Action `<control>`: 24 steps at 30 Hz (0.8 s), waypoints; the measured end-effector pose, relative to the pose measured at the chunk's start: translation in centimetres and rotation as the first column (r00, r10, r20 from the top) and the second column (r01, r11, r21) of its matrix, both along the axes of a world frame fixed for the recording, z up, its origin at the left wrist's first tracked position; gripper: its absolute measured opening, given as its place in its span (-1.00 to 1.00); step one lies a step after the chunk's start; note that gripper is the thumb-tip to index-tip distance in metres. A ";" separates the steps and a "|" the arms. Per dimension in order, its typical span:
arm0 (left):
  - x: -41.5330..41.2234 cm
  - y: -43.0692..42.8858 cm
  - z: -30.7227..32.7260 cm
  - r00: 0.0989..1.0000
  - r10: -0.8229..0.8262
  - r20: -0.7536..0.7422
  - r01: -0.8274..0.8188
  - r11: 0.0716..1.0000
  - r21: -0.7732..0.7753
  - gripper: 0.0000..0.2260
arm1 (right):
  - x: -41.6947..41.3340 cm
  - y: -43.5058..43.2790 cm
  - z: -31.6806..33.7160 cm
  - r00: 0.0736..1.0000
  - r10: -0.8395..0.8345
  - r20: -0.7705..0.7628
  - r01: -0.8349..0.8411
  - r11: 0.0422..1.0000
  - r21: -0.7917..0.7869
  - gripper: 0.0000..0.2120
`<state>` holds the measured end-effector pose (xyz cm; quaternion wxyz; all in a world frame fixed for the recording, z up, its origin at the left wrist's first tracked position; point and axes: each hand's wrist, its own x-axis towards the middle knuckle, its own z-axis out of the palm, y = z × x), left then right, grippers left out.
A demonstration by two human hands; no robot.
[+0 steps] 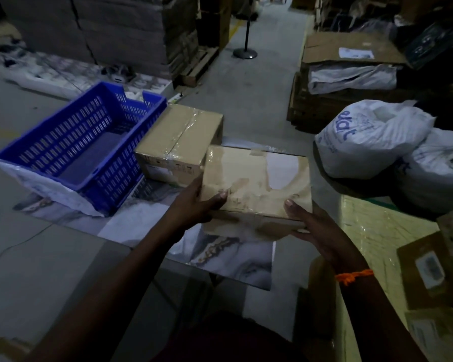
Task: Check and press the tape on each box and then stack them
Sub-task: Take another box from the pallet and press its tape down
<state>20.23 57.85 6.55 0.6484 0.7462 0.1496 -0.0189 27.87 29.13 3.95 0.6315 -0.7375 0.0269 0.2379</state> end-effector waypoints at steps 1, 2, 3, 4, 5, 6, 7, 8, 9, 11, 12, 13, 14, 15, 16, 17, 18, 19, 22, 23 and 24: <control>0.6 -0.1 -0.2 0.999 -0.004 0.039 0.004 1.000 0.003 -0.47 | 0.4 -0.3 0.1 0.999 -0.009 0.039 0.008 1.000 0.028 -0.71; 1.4 -0.2 -0.7 0.997 -0.006 0.080 0.003 1.000 0.029 -0.43 | 0.9 -0.6 0.1 0.996 -0.021 0.090 0.017 0.999 0.043 -0.71; 2.3 -0.2 -1.1 0.993 -0.007 0.118 -0.002 0.997 0.076 -0.38 | 1.5 -0.9 -0.1 0.988 -0.029 0.151 0.024 0.999 0.037 -0.69; 3.2 -0.2 -1.7 0.988 -0.008 0.153 -0.011 0.992 0.122 -0.32 | 2.2 -1.1 -0.5 0.974 -0.040 0.221 0.035 0.999 0.023 -0.65; 4.1 -0.2 -2.4 0.984 0.002 0.176 -0.030 0.987 0.156 -0.26 | 3.0 -1.3 -1.3 0.957 -0.042 0.288 0.046 0.999 -0.008 -0.59; 5.0 -0.2 -3.2 0.981 0.023 0.194 -0.058 0.982 0.180 -0.22 | 3.8 -1.3 -2.3 0.940 -0.033 0.341 0.051 0.998 -0.044 -0.53; 5.7 -0.1 -4.3 0.978 0.051 0.202 -0.095 0.972 0.214 -0.20 | 4.5 -1.3 -3.6 0.926 -0.012 0.378 0.052 0.994 -0.095 -0.46; 6.4 0.0 -5.6 0.976 0.073 0.206 -0.126 0.958 0.259 -0.22 | 5.0 -1.3 -5.1 0.917 0.004 0.399 0.055 0.989 -0.137 -0.40; 6.7 0.0 -6.7 0.975 0.093 0.200 -0.151 0.942 0.300 -0.26 | 5.3 -1.1 -6.7 0.913 0.013 0.407 0.064 0.983 -0.175 -0.37; 6.9 -0.1 -9.2 0.977 0.139 0.161 -0.186 0.927 0.325 -0.38 | 5.1 -0.8 -9.6 0.913 0.027 0.407 0.079 0.967 -0.242 -0.35; 6.7 -0.3 -10.2 0.979 0.157 0.126 -0.191 0.923 0.333 -0.43 | 4.8 -0.6 -10.8 0.914 0.042 0.404 0.073 0.961 -0.266 -0.35; 6.3 -0.5 -11.0 0.982 0.168 0.090 -0.189 0.919 0.347 -0.47 | 4.4 -0.5 -11.7 0.916 0.060 0.397 0.059 0.958 -0.280 -0.35; 5.9 -0.5 -12.1 0.982 0.171 0.075 -0.187 0.916 0.354 -0.52 | 4.1 -0.5 -12.5 0.919 0.075 0.386 0.041 0.959 -0.282 -0.36; 5.4 -0.4 -13.1 0.983 0.173 0.068 -0.186 0.917 0.353 -0.55 | 3.9 -0.5 -13.1 0.926 0.086 0.367 0.024 0.958 -0.285 -0.36; 4.9 -0.3 -13.9 0.983 0.178 0.056 -0.186 0.921 0.344 -0.57 | 3.8 -0.5 -13.6 0.934 0.096 0.345 0.009 0.957 -0.290 -0.37; 4.4 0.0 -14.6 0.984 0.176 0.037 -0.178 0.925 0.335 -0.58 | 3.8 -0.5 -14.0 0.941 0.101 0.324 0.002 0.953 -0.302 -0.39; 4.2 0.2 -15.2 0.985 0.171 0.025 -0.169 0.927 0.336 -0.60 | 3.7 -0.5 -14.2 0.945 0.103 0.311 -0.001 0.951 -0.310 -0.41; 4.0 0.3 -15.5 0.986 0.166 0.018 -0.162 0.928 0.336 -0.61 | 3.7 -0.5 -14.4 0.946 0.108 0.307 -0.005 0.949 -0.316 -0.42; 3.7 0.1 -14.4 0.978 0.207 0.022 -0.201 0.911 0.361 -0.63 | 3.4 -0.5 -14.5 0.942 0.130 0.309 -0.034 0.954 -0.296 -0.39; 3.7 0.2 -14.2 0.973 0.231 0.017 -0.221 0.904 0.366 -0.64 | 3.4 -0.5 -14.5 0.942 0.139 0.306 -0.048 0.957 -0.288 -0.38; 3.7 0.2 -14.1 0.966 0.258 0.020 -0.247 0.896 0.369 -0.64 | 3.4 -0.4 -14.5 0.942 0.148 0.303 -0.060 0.958 -0.280 -0.37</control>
